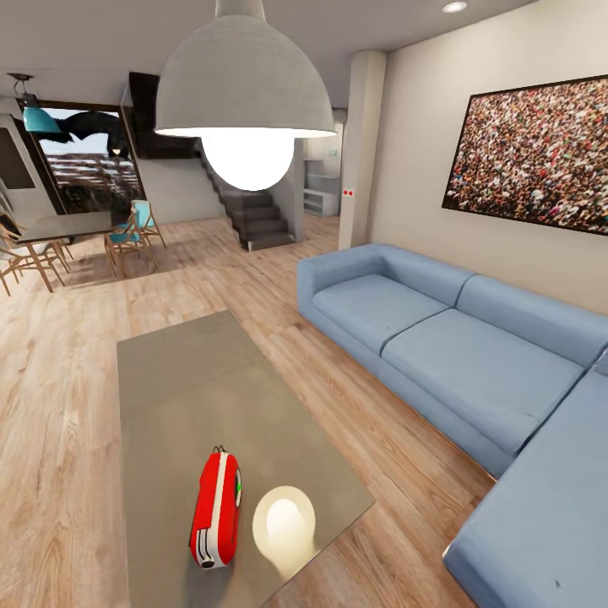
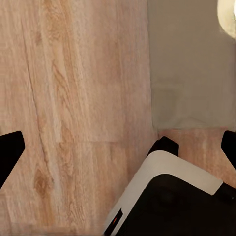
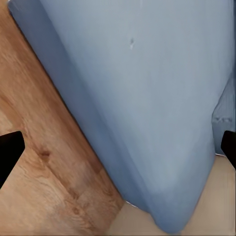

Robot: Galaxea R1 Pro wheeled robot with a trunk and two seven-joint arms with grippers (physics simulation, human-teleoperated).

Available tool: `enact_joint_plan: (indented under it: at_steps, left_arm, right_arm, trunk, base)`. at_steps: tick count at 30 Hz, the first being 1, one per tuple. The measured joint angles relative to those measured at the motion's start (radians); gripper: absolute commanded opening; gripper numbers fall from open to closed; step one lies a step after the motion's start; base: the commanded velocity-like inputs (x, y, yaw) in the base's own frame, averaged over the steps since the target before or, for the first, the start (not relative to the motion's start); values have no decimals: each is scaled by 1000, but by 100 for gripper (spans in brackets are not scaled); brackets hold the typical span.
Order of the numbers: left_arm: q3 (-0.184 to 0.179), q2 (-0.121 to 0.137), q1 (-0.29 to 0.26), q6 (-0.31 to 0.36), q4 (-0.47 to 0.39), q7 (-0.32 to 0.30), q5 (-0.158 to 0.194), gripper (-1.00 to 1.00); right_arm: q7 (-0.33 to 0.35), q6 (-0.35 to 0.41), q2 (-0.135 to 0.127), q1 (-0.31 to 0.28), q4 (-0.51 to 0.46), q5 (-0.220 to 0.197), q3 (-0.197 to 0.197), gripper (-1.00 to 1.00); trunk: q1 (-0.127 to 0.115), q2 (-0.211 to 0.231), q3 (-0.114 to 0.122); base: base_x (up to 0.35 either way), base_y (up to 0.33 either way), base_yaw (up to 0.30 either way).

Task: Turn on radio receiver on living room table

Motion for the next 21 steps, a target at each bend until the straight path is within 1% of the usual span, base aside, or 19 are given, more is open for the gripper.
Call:
enact_joint_plan:
  at_steps: [1, 2, 4, 7, 8, 9, 10, 11, 15, 21]
  left_arm:
    - [0, 3, 0, -4, 11, -8, 0, 100]
    - [0, 9, 0, -9, 29, -32, -1, 100]
    - [1, 18, 0, -11, 44, -59, -1, 100]
    - [0, 36, 0, -13, 58, -96, -1, 100]
    - [0, 39, 0, -13, 59, -99, -1, 100]
    - [0, 46, 0, -14, 70, -105, -1, 100]
    - [0, 49, 0, -19, 75, -107, -1, 100]
    - [0, 53, 0, -34, 83, -109, -1, 100]
    - [0, 55, 0, -64, 106, -110, -1, 100]
    - [0, 58, 0, -73, 119, -110, -1, 100]
  right_arm:
    - [1, -12, -7, 0, 13, 0, 0, 100]
    - [2, -28, -14, 0, 30, -1, 0, 100]
    - [3, -37, -18, 0, 41, -3, 0, 100]
    - [4, -44, -24, 0, 51, -23, -1, 100]
    - [5, -44, -25, 0, 53, -28, 0, 100]
    - [8, -46, -29, 0, 63, -47, 0, 100]
    - [10, -47, -30, 0, 68, -54, 0, 100]
    - [11, -47, -33, 0, 73, -59, 1, 100]
    - [12, -48, -35, 0, 78, -64, 1, 100]
    - [12, -49, -35, 0, 78, -66, 1, 100]
  trunk:
    - [0, 0, 0]
    - [0, 0, 0]
    - [0, 0, 0]
    - [0, 0, 0]
    - [0, 0, 0]
    - [0, 0, 0]
    - [0, 0, 0]
    - [0, 0, 0]
    - [0, 0, 0]
    - [0, 0, 0]
  base:
    - [0, 0, 0]
    - [0, 0, 0]
    - [0, 0, 0]
    - [0, 0, 0]
    - [0, 0, 0]
    - [0, 0, 0]
    - [0, 0, 0]
    - [0, 0, 0]
    - [0, 0, 0]
    - [0, 0, 0]
